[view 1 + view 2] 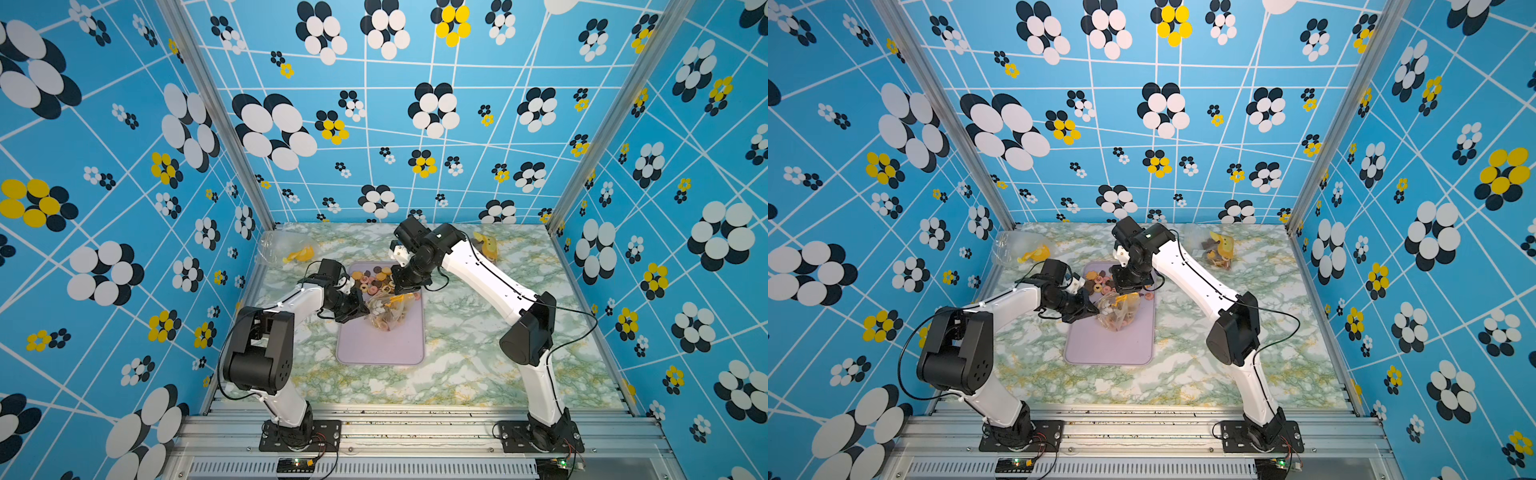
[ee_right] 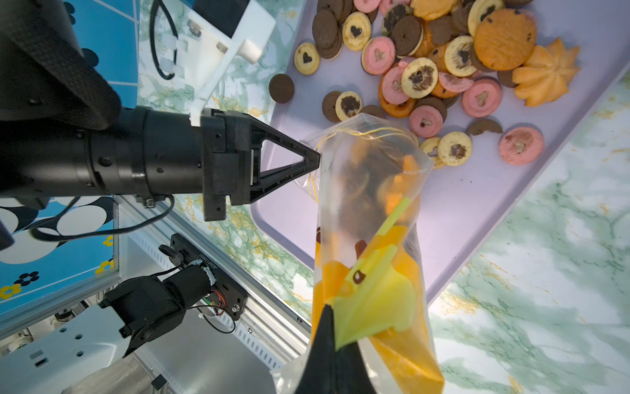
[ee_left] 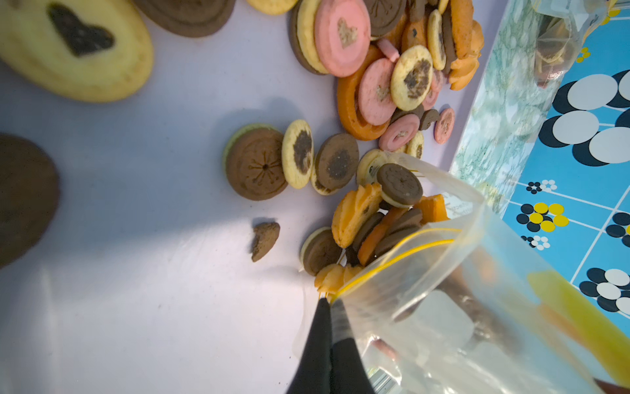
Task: Pour cookies out of the ziploc bag
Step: 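Pour the cookies out of the ziploc bag onto the tray.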
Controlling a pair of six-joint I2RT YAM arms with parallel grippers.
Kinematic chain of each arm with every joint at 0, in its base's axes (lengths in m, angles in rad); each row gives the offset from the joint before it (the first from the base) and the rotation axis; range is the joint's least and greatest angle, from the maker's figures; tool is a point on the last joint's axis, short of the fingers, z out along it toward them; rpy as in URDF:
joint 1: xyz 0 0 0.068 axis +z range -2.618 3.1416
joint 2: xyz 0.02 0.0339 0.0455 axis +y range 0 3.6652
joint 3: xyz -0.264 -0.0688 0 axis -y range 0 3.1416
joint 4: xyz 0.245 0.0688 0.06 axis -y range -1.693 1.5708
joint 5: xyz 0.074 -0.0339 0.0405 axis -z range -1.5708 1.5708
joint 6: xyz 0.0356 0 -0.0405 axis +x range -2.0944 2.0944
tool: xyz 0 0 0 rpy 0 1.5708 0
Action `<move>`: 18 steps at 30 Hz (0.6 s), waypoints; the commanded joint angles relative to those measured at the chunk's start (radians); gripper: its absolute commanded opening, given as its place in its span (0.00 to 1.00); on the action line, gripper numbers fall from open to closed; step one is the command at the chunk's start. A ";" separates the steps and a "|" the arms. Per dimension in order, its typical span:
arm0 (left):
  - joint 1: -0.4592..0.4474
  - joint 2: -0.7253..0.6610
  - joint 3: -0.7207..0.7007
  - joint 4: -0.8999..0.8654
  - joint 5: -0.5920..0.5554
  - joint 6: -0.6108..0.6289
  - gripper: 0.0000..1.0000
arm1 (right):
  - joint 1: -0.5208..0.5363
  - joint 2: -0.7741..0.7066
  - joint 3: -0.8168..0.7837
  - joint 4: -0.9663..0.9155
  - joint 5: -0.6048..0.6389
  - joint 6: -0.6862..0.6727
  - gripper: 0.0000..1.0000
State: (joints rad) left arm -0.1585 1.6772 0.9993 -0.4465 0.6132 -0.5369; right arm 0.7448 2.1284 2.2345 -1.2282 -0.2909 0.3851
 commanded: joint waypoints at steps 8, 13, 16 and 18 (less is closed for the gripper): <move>0.030 0.056 0.065 -0.112 -0.103 0.032 0.00 | -0.024 -0.074 -0.008 0.075 -0.024 0.041 0.00; 0.031 0.064 0.072 -0.121 -0.111 0.035 0.00 | -0.024 -0.074 -0.016 0.143 -0.111 0.058 0.00; 0.027 0.079 0.067 -0.111 -0.097 0.030 0.00 | -0.024 -0.066 -0.028 0.194 -0.165 0.081 0.00; 0.025 0.084 0.062 -0.103 -0.089 0.025 0.00 | -0.021 -0.063 -0.024 0.217 -0.183 0.093 0.00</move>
State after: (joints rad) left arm -0.1471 1.7271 1.0626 -0.5121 0.5907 -0.5232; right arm 0.7300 2.1197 2.2032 -1.0740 -0.3927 0.4469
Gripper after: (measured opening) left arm 0.047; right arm 0.044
